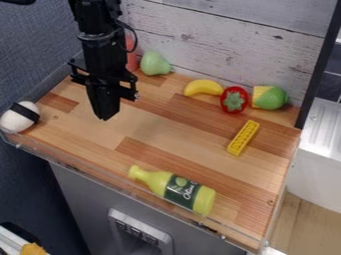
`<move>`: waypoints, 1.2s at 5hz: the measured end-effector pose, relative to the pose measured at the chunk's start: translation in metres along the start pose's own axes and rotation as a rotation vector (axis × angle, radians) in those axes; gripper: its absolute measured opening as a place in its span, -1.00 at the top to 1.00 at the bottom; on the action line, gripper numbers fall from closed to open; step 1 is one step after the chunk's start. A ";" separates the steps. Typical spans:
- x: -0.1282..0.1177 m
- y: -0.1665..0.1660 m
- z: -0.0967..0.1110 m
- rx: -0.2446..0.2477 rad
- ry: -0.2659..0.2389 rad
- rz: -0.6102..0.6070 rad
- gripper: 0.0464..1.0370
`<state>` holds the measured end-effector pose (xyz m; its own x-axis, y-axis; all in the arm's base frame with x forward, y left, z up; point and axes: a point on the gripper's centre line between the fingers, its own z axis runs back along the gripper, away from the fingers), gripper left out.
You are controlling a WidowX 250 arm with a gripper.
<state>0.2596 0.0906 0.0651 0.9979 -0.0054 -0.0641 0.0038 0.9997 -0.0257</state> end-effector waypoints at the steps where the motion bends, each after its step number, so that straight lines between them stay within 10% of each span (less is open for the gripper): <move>1: 0.018 -0.022 -0.002 0.001 0.010 -0.061 0.91; 5: 0.123 -0.140 -0.009 0.020 0.026 -0.200 -0.91; 6: 0.130 -0.153 -0.008 0.024 0.027 -0.131 -0.92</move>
<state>0.3880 -0.0627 0.0525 0.9866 -0.1364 -0.0890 0.1359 0.9907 -0.0117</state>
